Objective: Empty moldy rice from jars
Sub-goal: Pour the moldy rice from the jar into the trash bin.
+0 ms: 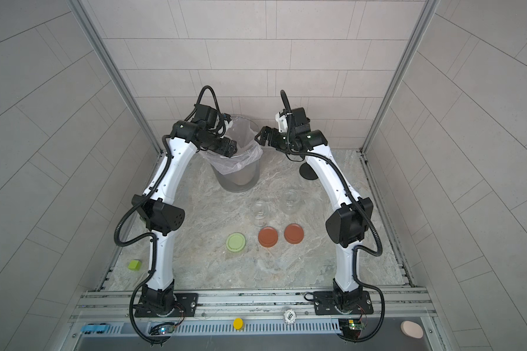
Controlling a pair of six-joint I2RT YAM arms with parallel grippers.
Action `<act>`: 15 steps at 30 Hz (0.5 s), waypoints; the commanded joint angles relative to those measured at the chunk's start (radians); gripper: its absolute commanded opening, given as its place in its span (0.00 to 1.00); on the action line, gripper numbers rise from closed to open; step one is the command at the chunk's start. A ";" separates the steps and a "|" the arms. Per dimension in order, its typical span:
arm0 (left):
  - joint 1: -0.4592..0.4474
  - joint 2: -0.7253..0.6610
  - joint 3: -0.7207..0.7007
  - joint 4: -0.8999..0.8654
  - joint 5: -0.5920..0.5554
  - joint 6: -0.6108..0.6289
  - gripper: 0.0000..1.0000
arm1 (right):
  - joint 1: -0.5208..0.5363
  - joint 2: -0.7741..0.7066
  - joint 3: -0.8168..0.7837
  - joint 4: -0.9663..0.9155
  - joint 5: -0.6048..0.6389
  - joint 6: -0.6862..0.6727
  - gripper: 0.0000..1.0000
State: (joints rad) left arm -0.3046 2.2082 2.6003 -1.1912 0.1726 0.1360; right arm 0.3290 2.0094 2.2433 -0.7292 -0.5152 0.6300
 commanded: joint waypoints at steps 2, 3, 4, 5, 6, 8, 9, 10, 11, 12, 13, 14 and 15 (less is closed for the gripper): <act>0.001 -0.061 0.037 -0.094 -0.011 0.077 0.00 | 0.023 0.084 0.134 -0.108 0.071 -0.038 0.99; 0.004 -0.063 0.037 -0.102 -0.007 0.077 0.00 | 0.025 0.104 0.160 -0.118 0.073 -0.039 0.99; 0.005 -0.066 0.034 -0.107 -0.001 0.077 0.00 | 0.027 0.125 0.180 -0.122 0.071 -0.034 1.00; 0.007 -0.068 0.035 -0.113 0.008 0.079 0.00 | 0.028 0.143 0.202 -0.122 0.071 -0.032 1.00; 0.008 -0.071 0.035 -0.116 0.016 0.082 0.00 | 0.029 0.158 0.219 -0.125 0.071 -0.029 1.00; 0.016 -0.080 0.036 -0.117 0.034 0.081 0.00 | 0.030 0.188 0.253 -0.125 0.073 -0.023 0.99; 0.022 -0.085 0.035 -0.118 0.060 0.077 0.00 | 0.030 0.200 0.267 -0.124 0.073 -0.019 0.99; 0.030 -0.089 0.034 -0.114 0.095 0.071 0.00 | 0.030 0.215 0.282 -0.123 0.072 -0.012 1.00; 0.037 -0.092 0.035 -0.113 0.120 0.065 0.00 | 0.030 0.225 0.291 -0.116 0.065 -0.009 0.99; 0.044 -0.092 0.034 -0.113 0.139 0.061 0.00 | 0.030 0.234 0.295 -0.102 0.053 0.001 1.00; 0.050 -0.092 0.034 -0.115 0.142 0.060 0.00 | 0.030 0.242 0.296 -0.082 0.041 0.010 1.00; 0.052 -0.090 0.035 -0.123 0.140 0.063 0.00 | 0.031 0.247 0.294 -0.063 0.030 0.012 0.99; 0.054 -0.089 0.038 -0.135 0.138 0.069 0.00 | 0.033 0.255 0.294 -0.040 0.017 0.016 1.00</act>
State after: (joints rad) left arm -0.2661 2.1780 2.6011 -1.2850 0.2687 0.1772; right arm 0.3569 2.2528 2.5114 -0.8150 -0.4713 0.6323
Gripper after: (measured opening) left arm 0.899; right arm 0.995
